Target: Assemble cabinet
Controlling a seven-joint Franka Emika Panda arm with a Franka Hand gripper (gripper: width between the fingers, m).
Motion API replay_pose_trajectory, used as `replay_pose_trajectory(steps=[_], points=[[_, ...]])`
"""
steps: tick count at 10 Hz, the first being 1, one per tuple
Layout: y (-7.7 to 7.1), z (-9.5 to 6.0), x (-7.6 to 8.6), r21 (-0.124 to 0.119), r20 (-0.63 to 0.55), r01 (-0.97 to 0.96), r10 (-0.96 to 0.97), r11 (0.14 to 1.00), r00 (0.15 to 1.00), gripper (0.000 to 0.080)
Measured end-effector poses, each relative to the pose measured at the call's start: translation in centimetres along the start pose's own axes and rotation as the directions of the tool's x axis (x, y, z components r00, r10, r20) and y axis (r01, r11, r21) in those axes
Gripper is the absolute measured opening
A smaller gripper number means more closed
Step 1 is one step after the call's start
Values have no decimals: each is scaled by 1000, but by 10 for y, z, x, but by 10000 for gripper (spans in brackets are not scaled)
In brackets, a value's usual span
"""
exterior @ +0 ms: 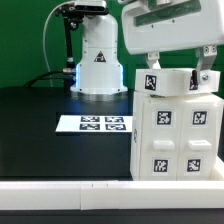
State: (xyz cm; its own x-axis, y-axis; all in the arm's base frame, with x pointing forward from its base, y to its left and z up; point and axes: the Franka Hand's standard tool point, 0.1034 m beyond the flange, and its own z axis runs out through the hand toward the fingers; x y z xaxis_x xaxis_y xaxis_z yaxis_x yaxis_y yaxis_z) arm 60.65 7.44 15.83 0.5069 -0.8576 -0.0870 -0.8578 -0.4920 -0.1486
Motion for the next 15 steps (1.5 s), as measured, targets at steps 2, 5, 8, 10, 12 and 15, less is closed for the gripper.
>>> replay_pose_trajectory(steps=[2,5,8,10,12,15], points=[[1,-19,-6,-41,48,141,-139,989,989,798],[-3,-25,-12,-48,89,305,-300,951,950,796],[-3,-24,-12,-32,94,476,-472,879,877,796],[-3,-22,-14,-33,124,747,-739,664,662,796],[-12,-20,-24,-40,103,881,-875,471,472,796],[-9,-19,-18,-27,115,992,-986,122,124,796]])
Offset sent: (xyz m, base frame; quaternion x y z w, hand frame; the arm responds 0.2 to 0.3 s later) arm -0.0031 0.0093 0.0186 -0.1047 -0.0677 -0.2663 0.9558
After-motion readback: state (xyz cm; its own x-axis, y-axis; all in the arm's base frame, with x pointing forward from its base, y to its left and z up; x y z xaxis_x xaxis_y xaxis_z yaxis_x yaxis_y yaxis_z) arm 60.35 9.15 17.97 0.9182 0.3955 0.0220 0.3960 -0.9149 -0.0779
